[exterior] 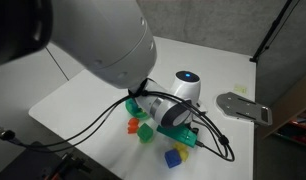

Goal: Put the yellow objects in the bowl

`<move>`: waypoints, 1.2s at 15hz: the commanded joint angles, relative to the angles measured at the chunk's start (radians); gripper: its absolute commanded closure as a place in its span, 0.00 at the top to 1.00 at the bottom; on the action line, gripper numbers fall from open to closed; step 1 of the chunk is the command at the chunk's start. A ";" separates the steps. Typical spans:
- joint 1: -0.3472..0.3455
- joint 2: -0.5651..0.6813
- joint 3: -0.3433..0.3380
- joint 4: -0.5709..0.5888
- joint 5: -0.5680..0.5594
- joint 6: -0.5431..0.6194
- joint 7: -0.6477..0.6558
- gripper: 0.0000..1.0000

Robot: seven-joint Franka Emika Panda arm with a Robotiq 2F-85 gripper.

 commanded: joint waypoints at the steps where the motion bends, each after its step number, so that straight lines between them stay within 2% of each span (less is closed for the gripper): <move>1: -0.014 0.046 -0.007 0.046 -0.039 0.004 -0.020 1.00; 13: 0.014 0.128 -0.037 0.051 -0.123 0.111 0.002 1.00; 14: 0.015 0.130 -0.038 0.050 -0.128 0.117 0.002 0.75; 15: 0.017 0.131 -0.040 0.049 -0.131 0.123 0.003 0.75; 18: 0.028 0.120 -0.050 0.038 -0.135 0.139 0.017 0.49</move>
